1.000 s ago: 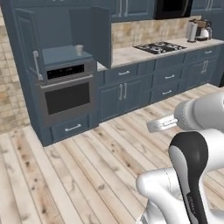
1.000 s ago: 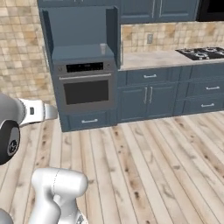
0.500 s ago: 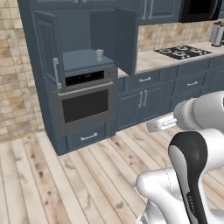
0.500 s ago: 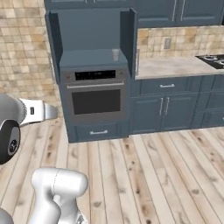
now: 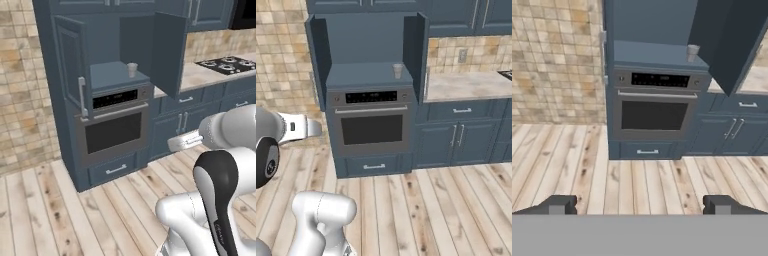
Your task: There is a bowl on the dining counter. Grab a lemon wedge from the fridge and place it in the bowl. Then get the liquor bottle and glass cup from the cabinet and place them next to the bowl.
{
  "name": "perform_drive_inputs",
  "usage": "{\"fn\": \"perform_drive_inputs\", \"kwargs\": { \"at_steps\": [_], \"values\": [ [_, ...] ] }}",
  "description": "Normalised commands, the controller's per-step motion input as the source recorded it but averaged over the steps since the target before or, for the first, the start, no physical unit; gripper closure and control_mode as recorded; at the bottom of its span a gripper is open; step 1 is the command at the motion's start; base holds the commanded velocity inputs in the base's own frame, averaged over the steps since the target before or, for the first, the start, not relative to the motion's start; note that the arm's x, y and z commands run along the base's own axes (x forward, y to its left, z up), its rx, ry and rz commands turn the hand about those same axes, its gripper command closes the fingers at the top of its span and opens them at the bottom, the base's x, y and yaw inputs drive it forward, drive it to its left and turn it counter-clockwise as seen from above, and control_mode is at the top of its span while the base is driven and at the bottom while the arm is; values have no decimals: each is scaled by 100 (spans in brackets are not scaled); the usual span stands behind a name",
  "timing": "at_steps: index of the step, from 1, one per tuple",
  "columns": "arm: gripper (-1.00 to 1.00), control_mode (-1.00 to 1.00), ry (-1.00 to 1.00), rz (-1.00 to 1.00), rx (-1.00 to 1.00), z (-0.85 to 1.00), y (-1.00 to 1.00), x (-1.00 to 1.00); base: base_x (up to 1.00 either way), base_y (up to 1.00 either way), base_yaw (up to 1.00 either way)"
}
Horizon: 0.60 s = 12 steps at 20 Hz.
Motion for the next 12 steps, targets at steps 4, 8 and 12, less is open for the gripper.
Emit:
{"fn": "perform_drive_inputs", "kwargs": {
  "at_steps": [4,8,12],
  "values": [
    [-100,100,0,0,0,0,0,0,67,-9,0],
    [-100,100,0,0,0,0,0,0,61,-21,0],
    [-100,100,0,0,0,0,0,0,53,-26,0]
  ]
}}
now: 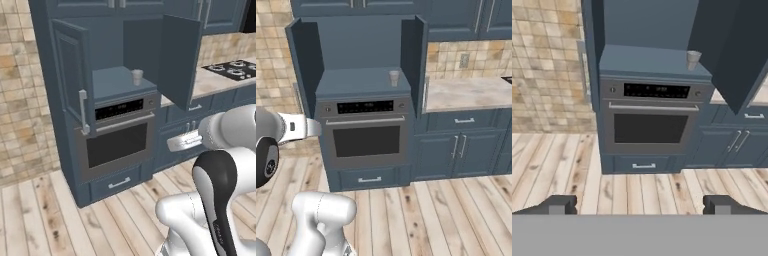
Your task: There is a bowl on the dining counter. Grab a lemon wedge from the fridge and place it in the bowl. Then get the liquor bottle and glass cup from the cabinet and place them next to the bowl.
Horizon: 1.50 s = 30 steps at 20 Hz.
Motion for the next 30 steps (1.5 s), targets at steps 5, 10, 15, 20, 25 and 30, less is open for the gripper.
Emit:
{"fn": "perform_drive_inputs", "kwargs": {
  "at_steps": [5,10,15,20,25,30],
  "values": [
    [-100,100,0,0,0,0,0,0,51,-30,0],
    [-100,100,0,0,0,0,0,0,54,-29,0],
    [-100,100,0,0,0,0,0,0,55,-29,0],
    [-100,100,0,0,0,0,0,0,61,-27,2],
    [-100,100,0,0,0,0,0,0,69,-19,5],
    [-100,100,0,0,0,0,0,0,72,-15,10]
  ]
}}
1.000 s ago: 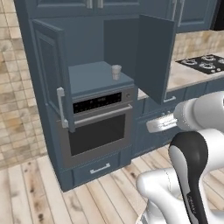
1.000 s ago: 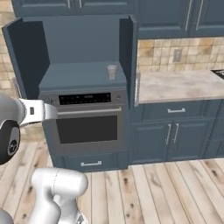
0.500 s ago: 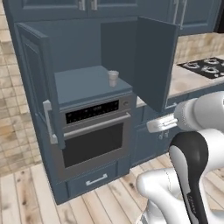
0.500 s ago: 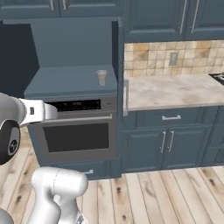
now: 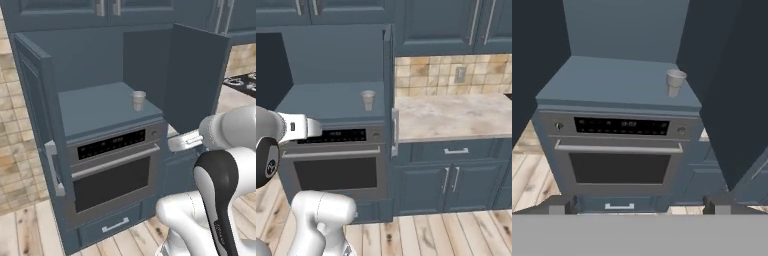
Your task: There is a bowl on the dining counter. Grab a lemon wedge from the fridge and place it in the bowl. Then get the liquor bottle and glass cup from the cabinet and place them next to the bowl.
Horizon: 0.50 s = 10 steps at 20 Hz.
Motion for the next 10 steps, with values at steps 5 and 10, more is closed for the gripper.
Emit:
{"fn": "perform_drive_inputs", "kwargs": {
  "at_steps": [5,10],
  "values": [
    [-100,100,0,0,0,0,0,0,73,-10,18],
    [-100,100,0,0,0,0,0,0,60,-8,16]
  ]
}}
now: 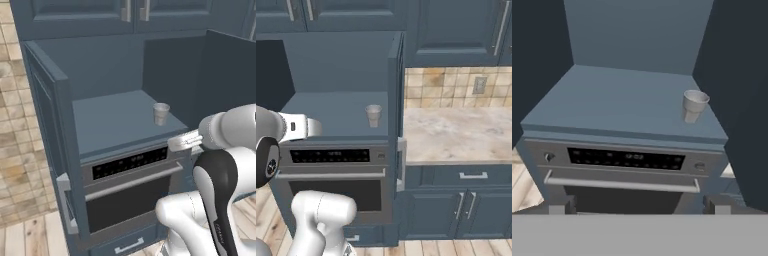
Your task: There is a bowl on the dining counter. Grab a lemon wedge from the fridge and place it in the bowl. Then get the liquor bottle and glass cup from the cabinet and place them next to the bowl.
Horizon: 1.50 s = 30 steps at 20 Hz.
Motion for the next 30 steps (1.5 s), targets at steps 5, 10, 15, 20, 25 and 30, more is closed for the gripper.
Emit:
{"fn": "perform_drive_inputs", "kwargs": {
  "at_steps": [5,10,15,20,25,30],
  "values": [
    [-100,100,0,0,0,0,0,0,52,-10,14],
    [-100,100,0,0,0,0,0,0,46,-18,10],
    [-100,100,0,0,0,0,0,0,50,-21,7],
    [-100,100,0,0,0,0,0,0,48,-25,4],
    [-100,-100,9,0,1,0,-25,29,9,-6,0],
    [-100,-100,19,-3,0,0,-18,23,0,0,0]
  ]
}}
